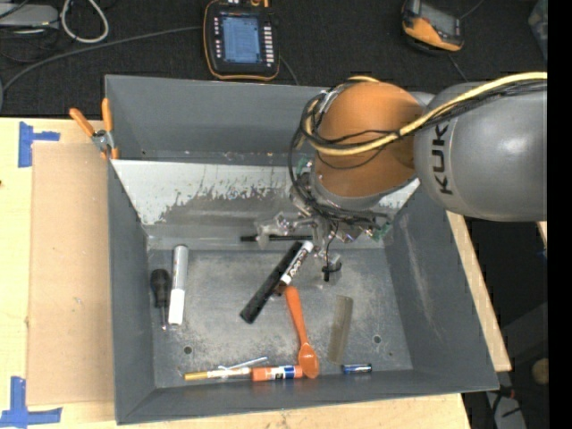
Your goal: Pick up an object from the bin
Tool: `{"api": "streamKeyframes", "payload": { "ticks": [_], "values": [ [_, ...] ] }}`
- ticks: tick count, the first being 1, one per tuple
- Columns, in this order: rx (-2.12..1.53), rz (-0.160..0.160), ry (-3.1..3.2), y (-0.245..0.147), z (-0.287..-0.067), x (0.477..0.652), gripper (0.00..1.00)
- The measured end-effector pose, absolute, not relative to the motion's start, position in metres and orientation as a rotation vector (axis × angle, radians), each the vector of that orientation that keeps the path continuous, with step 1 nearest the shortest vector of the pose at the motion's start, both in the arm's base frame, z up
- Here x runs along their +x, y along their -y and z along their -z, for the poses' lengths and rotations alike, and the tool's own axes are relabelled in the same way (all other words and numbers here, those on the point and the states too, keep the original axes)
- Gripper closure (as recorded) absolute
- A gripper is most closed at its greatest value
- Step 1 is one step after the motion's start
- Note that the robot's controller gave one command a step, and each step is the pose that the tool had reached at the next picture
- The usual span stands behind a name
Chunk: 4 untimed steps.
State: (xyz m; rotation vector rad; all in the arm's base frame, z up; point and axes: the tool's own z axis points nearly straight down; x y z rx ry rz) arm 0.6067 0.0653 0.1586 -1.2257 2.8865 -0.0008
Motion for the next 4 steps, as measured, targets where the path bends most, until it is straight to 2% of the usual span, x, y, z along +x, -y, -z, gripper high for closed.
{"api": "streamKeyframes", "payload": {
  "ticks": [1, 2, 3, 4],
  "values": [
    [-1.012, -0.007, -2.980, -0.050, -0.152, 0.617, 0.00],
    [-1.755, -0.008, -2.603, -0.051, -0.067, 0.618, 0.00],
    [-1.317, -0.007, -2.850, -0.048, -0.071, 0.621, 1.00],
    [-1.316, -0.007, -2.850, -0.048, -0.071, 0.621, 1.00]
  ]
}}
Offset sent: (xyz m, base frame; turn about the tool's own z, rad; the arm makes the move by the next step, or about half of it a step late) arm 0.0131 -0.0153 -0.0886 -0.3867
